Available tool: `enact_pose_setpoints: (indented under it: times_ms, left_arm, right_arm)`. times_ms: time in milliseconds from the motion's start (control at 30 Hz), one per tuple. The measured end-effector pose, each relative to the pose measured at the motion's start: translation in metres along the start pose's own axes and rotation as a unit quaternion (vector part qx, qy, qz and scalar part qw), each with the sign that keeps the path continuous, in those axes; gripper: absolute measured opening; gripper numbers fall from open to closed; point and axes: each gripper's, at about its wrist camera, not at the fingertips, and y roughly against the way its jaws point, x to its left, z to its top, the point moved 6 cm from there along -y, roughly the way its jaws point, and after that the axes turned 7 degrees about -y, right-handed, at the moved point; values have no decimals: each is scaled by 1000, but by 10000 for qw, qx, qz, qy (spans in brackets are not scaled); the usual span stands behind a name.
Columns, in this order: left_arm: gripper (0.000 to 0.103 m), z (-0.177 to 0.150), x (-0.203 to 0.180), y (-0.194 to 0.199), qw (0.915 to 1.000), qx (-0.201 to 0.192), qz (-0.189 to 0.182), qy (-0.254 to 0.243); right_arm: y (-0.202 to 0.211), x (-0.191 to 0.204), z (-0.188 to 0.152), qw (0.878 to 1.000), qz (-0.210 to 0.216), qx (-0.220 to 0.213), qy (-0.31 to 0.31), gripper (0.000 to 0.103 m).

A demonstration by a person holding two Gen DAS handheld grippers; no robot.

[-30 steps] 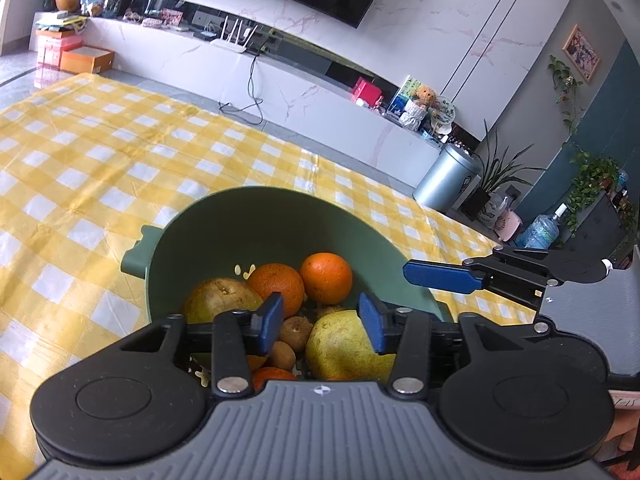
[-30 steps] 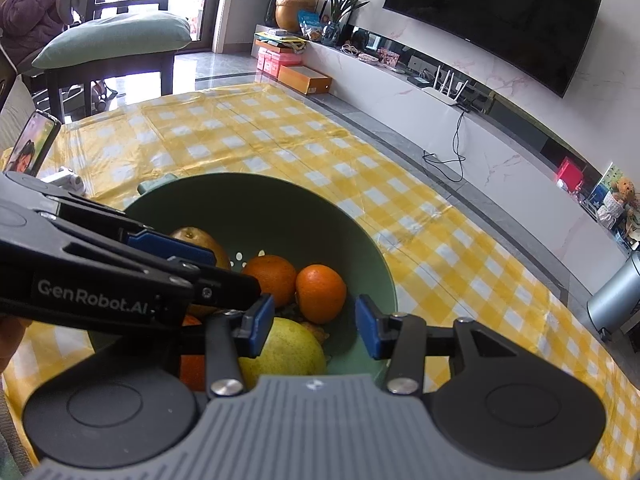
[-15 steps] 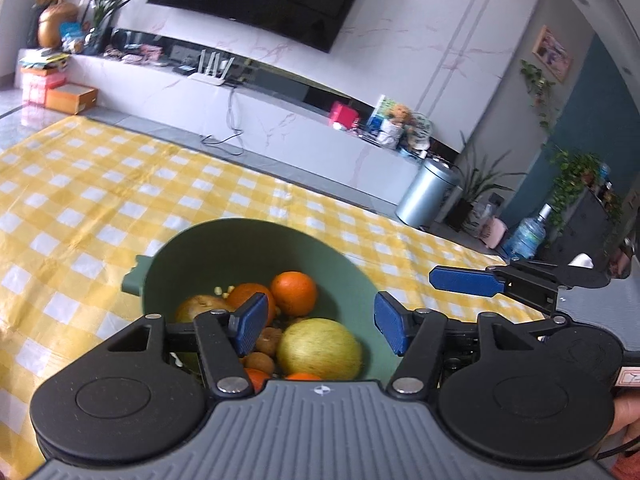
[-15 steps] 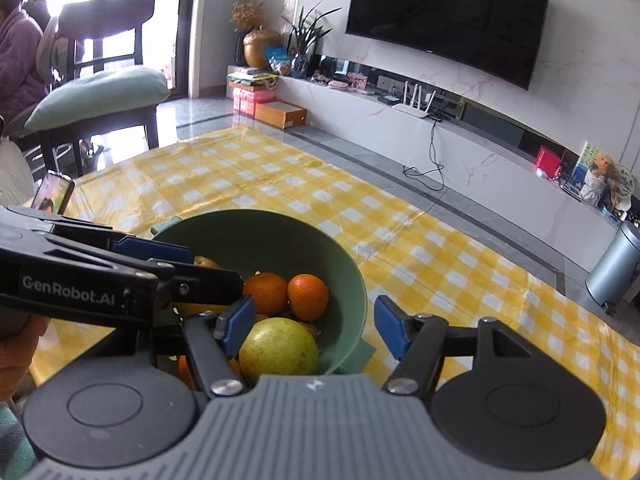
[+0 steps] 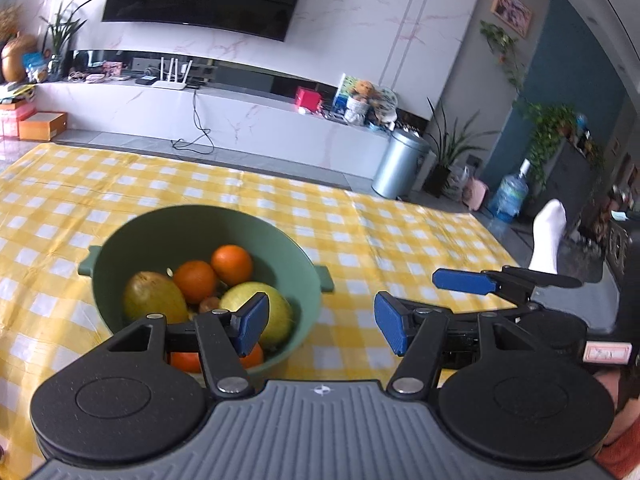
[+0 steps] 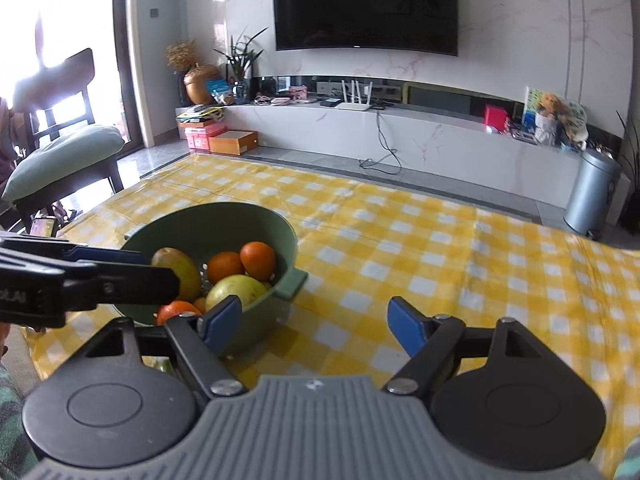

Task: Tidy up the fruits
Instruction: 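Lift both open tools out of the colander toward the tomato and cucumber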

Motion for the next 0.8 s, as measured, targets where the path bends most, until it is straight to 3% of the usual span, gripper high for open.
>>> enact_pose_setpoints:
  times_ms: [400,633,800]
  left_arm:
    - [71,-37,-37,-13,9978,545,29,-383]
    - [71,-61,-46,-22,9937,934,400,-466]
    - [71,-70,-38,-20,9920,1037,723,-72]
  right_arm:
    - [8,-53,-33,9938,-361,301,-1008,76]
    - [3,-65,-57,9897,-652,706,-1058,67]
    - [-4,-72,-66,9877,-756,852,-1068,62]
